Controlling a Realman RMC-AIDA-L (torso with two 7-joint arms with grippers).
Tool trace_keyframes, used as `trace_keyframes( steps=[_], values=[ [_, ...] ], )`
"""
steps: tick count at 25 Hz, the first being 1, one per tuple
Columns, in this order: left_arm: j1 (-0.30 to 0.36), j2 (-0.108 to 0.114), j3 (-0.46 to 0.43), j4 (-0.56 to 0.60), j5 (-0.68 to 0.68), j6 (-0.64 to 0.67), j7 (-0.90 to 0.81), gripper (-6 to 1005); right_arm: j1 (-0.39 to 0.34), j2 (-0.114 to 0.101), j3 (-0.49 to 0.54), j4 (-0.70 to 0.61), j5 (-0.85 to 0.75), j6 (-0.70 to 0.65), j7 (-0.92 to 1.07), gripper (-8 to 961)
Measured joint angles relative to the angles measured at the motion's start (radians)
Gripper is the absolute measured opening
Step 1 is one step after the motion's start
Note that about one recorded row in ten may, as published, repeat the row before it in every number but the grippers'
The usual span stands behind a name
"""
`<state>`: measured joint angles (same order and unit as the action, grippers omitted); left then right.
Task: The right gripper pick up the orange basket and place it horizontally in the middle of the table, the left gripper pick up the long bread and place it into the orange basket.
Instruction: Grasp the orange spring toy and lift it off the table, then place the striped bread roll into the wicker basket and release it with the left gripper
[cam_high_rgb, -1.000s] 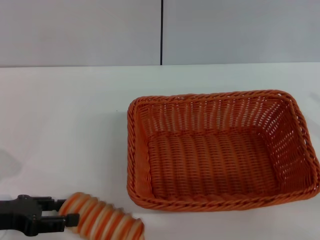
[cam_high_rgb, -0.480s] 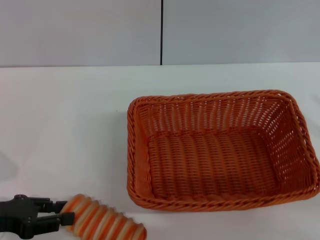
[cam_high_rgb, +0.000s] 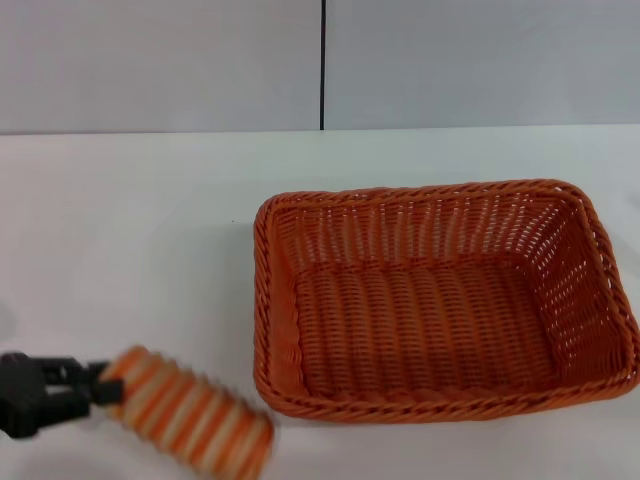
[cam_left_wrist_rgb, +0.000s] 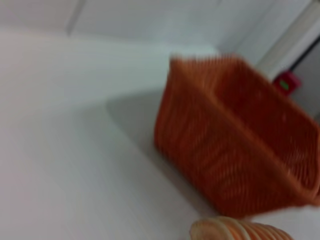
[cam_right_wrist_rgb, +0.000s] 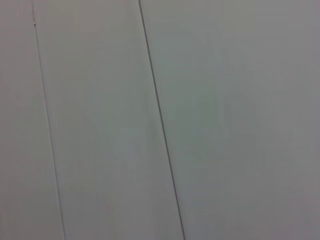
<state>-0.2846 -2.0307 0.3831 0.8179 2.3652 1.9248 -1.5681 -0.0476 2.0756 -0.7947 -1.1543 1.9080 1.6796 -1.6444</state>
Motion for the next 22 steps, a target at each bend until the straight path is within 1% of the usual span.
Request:
trace_keyframes(
  steps=[2,3,4,5,6,7,10,11,13,15,16,17,18,19,20,21,22],
  values=[
    [-0.004,0.025,-0.056,0.007,-0.027,0.042,-0.008,324,0.001,0.000,0.001,0.002,0.000,0.003,-0.001,725],
    [-0.006,0.054,-0.088,0.006,-0.061,0.068,-0.026,316,0.003,0.000,0.001,0.003,0.000,0.004,-0.001,725],
    [-0.006,0.054,-0.088,0.006,-0.061,0.068,-0.026,311,0.003,0.000,0.001,0.003,0.000,0.004,-0.001,725],
    [-0.007,0.069,-0.093,0.003,-0.083,0.074,-0.039,306,0.004,0.000,0.002,0.004,0.000,0.004,-0.001,725],
    [-0.007,0.093,-0.090,-0.002,-0.132,0.078,-0.072,301,0.006,0.000,0.002,0.004,0.000,0.005,-0.001,725],
    [-0.007,0.093,-0.090,-0.002,-0.132,0.078,-0.072,296,0.006,0.000,0.002,0.004,0.000,0.005,-0.001,725],
    [-0.014,0.109,-0.089,0.003,-0.179,0.078,-0.122,282,0.011,0.000,0.002,0.005,0.000,0.005,-0.002,725],
    [-0.024,0.110,-0.095,0.014,-0.209,0.078,-0.161,277,0.015,0.000,0.002,0.008,0.000,0.005,-0.002,725],
    [-0.030,0.110,-0.096,0.018,-0.234,0.078,-0.186,267,0.021,0.000,0.002,0.011,0.000,0.005,-0.002,725],
    [-0.040,0.107,-0.093,0.019,-0.289,0.078,-0.226,242,0.023,0.000,0.002,0.012,0.000,0.005,-0.002,725],
    [-0.051,0.091,-0.090,0.026,-0.338,0.078,-0.253,223,0.029,0.000,0.002,0.012,0.000,0.005,-0.002,725],
    [-0.051,0.091,-0.090,0.026,-0.338,0.078,-0.253,214,0.029,0.000,0.002,0.012,0.000,0.005,-0.002,725],
    [-0.059,0.057,-0.089,0.048,-0.373,0.076,-0.263,206,0.031,0.000,0.002,0.012,0.000,0.005,-0.002,725],
    [-0.062,0.044,-0.088,0.057,-0.382,0.075,-0.263,197,0.034,0.000,0.002,0.012,0.000,0.005,-0.002,725],
    [-0.065,0.024,-0.088,0.076,-0.396,0.071,-0.264,189,0.036,0.000,0.002,0.012,0.000,0.005,-0.002,725],
    [-0.072,-0.015,-0.087,0.116,-0.418,0.062,-0.263,180,0.042,0.000,0.000,0.012,0.000,0.005,-0.002,725],
    [-0.072,-0.015,-0.087,0.116,-0.418,0.062,-0.263,173,0.042,0.000,0.000,0.012,0.000,0.005,-0.002,725]
  ],
)
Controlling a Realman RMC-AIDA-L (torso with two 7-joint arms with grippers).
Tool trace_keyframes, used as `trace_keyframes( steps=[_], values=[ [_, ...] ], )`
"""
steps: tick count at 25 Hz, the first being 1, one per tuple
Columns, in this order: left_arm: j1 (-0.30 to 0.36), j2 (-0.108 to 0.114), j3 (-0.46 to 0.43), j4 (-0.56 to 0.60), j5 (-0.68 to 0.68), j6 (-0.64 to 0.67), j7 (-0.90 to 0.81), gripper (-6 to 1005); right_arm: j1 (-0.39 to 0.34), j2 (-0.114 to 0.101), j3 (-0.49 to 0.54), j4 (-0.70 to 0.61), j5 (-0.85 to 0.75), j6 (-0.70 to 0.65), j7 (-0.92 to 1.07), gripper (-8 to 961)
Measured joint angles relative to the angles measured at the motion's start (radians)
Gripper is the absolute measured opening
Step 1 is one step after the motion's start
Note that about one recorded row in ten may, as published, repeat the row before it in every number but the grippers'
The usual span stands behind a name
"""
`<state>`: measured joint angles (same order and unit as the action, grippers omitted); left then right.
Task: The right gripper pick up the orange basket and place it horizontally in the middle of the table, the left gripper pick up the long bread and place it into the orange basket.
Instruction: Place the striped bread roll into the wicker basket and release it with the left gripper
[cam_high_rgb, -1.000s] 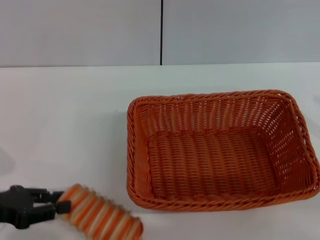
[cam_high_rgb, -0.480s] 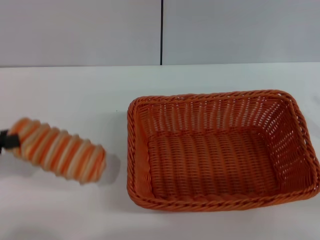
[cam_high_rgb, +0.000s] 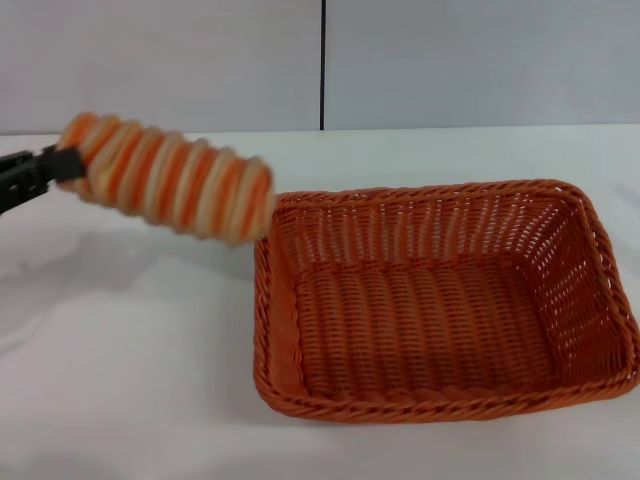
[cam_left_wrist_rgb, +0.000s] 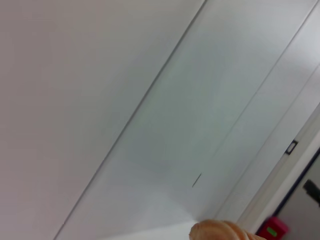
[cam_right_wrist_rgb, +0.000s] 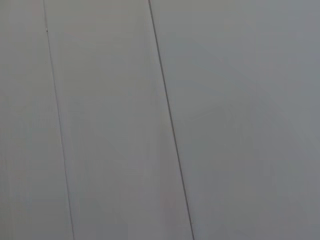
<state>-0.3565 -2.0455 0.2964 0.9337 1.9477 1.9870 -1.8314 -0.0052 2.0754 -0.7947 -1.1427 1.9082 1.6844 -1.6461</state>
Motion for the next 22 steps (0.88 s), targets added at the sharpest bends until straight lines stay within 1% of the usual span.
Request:
trace_keyframes(
  steps=[1,2,3,4,5,7,8,9,10,13,14,15,17,19,20,21,22],
  values=[
    [-0.006,-0.017,0.006,0.009,-0.018,-0.008,0.001,167,0.004,0.000,-0.003,0.000,0.001,0.000,0.000,725],
    [-0.009,-0.021,0.011,0.005,-0.028,-0.012,0.002,161,0.004,0.000,-0.003,0.000,0.001,0.000,0.000,725],
    [-0.012,-0.024,0.018,-0.005,-0.040,-0.016,0.004,154,0.006,0.000,-0.004,0.000,0.001,0.000,0.000,725],
    [-0.018,-0.026,0.040,-0.041,-0.063,-0.026,0.018,147,0.009,0.000,-0.002,0.000,0.000,0.000,0.000,725],
    [-0.022,-0.024,0.080,-0.092,-0.094,-0.043,0.051,141,0.009,0.000,-0.002,0.000,0.000,0.000,0.000,725],
    [-0.023,-0.024,0.127,-0.126,-0.118,-0.068,0.089,141,0.013,0.000,0.000,0.000,-0.007,0.000,0.000,725],
    [-0.024,-0.024,0.165,-0.145,-0.132,-0.085,0.115,141,0.014,-0.001,0.001,0.001,-0.010,0.000,0.000,725],
    [-0.024,-0.028,0.250,-0.175,-0.158,-0.128,0.157,142,0.016,-0.001,0.001,0.003,-0.014,0.000,0.000,725],
    [-0.024,-0.028,0.250,-0.175,-0.158,-0.128,0.157,142,0.016,-0.001,0.001,0.003,-0.014,0.000,0.000,725],
    [-0.025,-0.030,0.426,-0.244,-0.242,-0.230,0.223,141,0.016,-0.002,0.001,0.009,-0.017,0.000,0.000,725],
    [-0.024,-0.030,0.465,-0.256,-0.267,-0.255,0.240,141,0.016,-0.002,0.001,0.013,-0.022,-0.001,0.000,725],
    [-0.024,-0.030,0.465,-0.256,-0.267,-0.255,0.240,141,0.016,-0.002,0.001,0.013,-0.022,-0.001,0.000,725],
    [-0.012,-0.030,0.615,-0.270,-0.349,-0.346,0.322,140,0.016,-0.002,0.002,0.020,-0.027,-0.002,-0.001,725],
    [-0.012,-0.030,0.615,-0.270,-0.349,-0.346,0.322,139,0.022,-0.003,0.008,0.039,-0.028,-0.003,-0.012,725],
    [-0.005,-0.030,0.728,-0.276,-0.407,-0.403,0.375,139,0.022,-0.003,0.008,0.039,-0.028,-0.003,-0.012,725],
    [-0.003,-0.030,0.777,-0.279,-0.439,-0.418,0.396,138,0.029,-0.003,0.013,0.050,-0.031,-0.002,-0.014,725],
    [-0.002,-0.029,0.809,-0.282,-0.459,-0.425,0.411,138,0.029,-0.003,0.013,0.050,-0.031,-0.002,-0.014,725]
  ],
)
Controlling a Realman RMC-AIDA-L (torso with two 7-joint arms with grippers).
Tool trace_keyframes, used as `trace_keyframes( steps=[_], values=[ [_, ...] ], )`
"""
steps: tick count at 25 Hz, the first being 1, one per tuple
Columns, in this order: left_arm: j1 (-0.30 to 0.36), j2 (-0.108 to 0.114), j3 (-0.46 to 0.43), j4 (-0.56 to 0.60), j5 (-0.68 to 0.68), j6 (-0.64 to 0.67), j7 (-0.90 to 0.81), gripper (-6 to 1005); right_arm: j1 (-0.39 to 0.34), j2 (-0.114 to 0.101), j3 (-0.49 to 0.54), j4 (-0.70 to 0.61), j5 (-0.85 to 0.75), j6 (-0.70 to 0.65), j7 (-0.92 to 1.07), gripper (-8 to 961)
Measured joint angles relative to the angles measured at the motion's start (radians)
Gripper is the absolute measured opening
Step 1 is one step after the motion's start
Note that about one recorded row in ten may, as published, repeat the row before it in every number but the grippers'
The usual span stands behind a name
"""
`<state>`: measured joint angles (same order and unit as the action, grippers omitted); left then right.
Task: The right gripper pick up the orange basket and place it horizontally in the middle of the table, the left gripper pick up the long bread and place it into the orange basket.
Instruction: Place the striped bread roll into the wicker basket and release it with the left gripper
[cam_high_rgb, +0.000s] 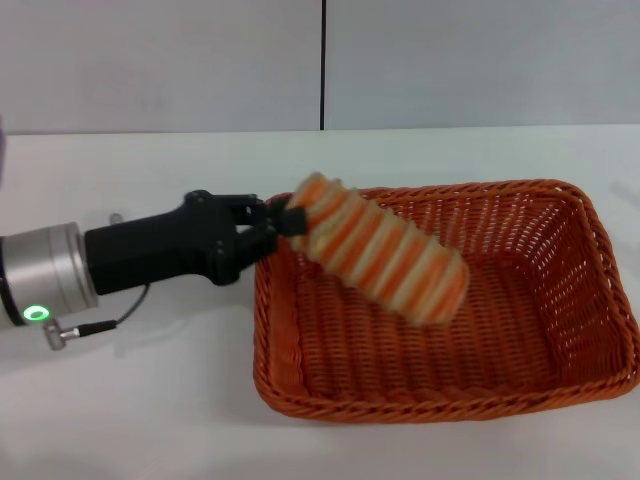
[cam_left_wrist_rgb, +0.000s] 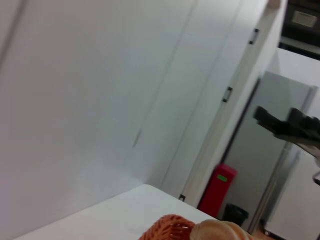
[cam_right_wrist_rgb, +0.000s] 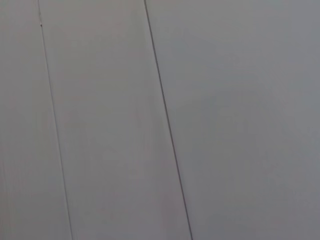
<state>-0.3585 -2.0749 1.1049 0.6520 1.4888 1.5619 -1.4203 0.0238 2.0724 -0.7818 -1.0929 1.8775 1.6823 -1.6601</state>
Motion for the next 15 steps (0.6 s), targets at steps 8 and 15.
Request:
trace_keyframes(
  steps=[8,15],
  values=[
    [0.045,0.003,0.140,-0.002,-0.116,-0.026,0.136,129,0.010,0.000,0.009,0.005,-0.006,0.000,-0.009,725],
    [0.050,0.002,0.164,-0.006,-0.126,-0.030,0.157,183,0.026,0.002,0.010,0.008,-0.009,0.001,-0.010,725]
  ],
)
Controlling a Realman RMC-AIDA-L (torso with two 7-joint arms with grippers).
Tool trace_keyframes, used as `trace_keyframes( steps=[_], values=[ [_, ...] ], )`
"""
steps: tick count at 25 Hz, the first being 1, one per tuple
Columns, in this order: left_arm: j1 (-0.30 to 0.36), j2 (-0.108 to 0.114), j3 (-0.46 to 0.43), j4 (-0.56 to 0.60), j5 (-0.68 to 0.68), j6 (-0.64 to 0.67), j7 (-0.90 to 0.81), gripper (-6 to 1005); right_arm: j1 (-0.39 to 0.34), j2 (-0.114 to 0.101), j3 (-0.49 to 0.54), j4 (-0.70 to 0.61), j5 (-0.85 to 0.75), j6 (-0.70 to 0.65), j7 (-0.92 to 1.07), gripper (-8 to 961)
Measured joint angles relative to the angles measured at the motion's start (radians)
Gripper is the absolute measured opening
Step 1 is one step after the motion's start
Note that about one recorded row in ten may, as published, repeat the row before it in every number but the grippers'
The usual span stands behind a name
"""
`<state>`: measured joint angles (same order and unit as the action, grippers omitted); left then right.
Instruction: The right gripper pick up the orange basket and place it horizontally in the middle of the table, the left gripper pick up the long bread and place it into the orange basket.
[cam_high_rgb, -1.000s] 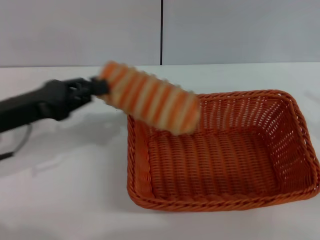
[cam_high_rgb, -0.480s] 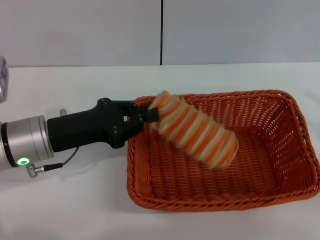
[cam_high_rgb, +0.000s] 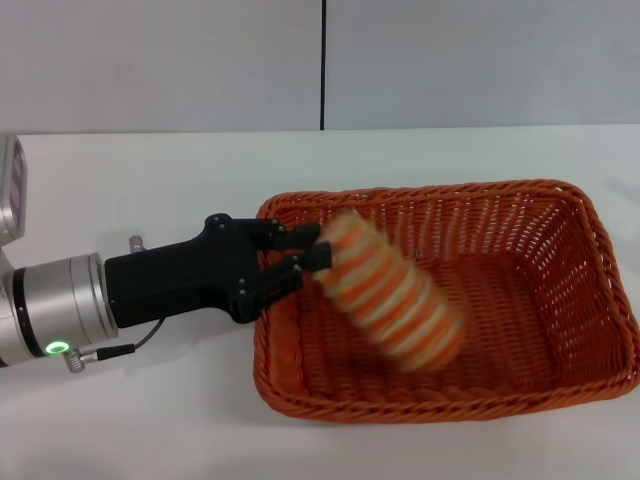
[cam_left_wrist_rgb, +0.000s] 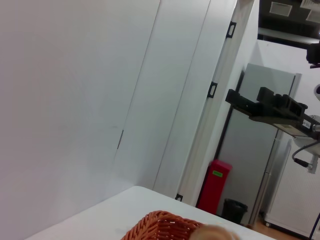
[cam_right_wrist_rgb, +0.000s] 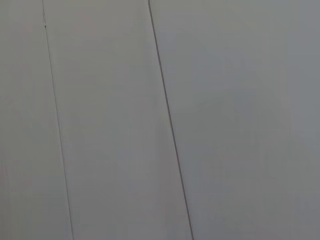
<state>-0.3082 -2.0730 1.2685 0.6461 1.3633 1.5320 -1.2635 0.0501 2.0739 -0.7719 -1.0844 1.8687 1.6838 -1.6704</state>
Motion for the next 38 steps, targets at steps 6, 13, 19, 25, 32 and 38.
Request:
trace_keyframes(
  steps=[6,13,19,25,32,38],
  values=[
    [0.003,0.004,-0.001,-0.010,-0.001,0.000,0.001,307,0.002,0.002,0.000,0.004,0.000,0.001,0.000,725],
    [0.031,0.018,-0.168,-0.005,0.001,0.052,-0.010,476,0.002,0.002,0.002,0.005,0.001,0.001,0.000,725],
    [0.099,0.042,-0.419,0.002,0.008,0.117,0.014,692,0.004,0.002,0.003,0.022,0.006,-0.007,-0.007,725],
    [0.188,0.049,-0.623,0.002,0.007,0.166,0.082,727,0.034,-0.002,0.038,0.096,0.000,-0.010,-0.053,725],
    [0.272,0.024,-0.818,-0.022,0.007,0.188,0.180,726,0.084,0.000,0.117,0.212,-0.003,-0.043,-0.126,725],
    [0.284,0.020,-0.914,-0.094,0.005,0.210,0.219,725,0.097,0.000,0.148,0.269,-0.002,-0.097,-0.174,725]
  ],
)
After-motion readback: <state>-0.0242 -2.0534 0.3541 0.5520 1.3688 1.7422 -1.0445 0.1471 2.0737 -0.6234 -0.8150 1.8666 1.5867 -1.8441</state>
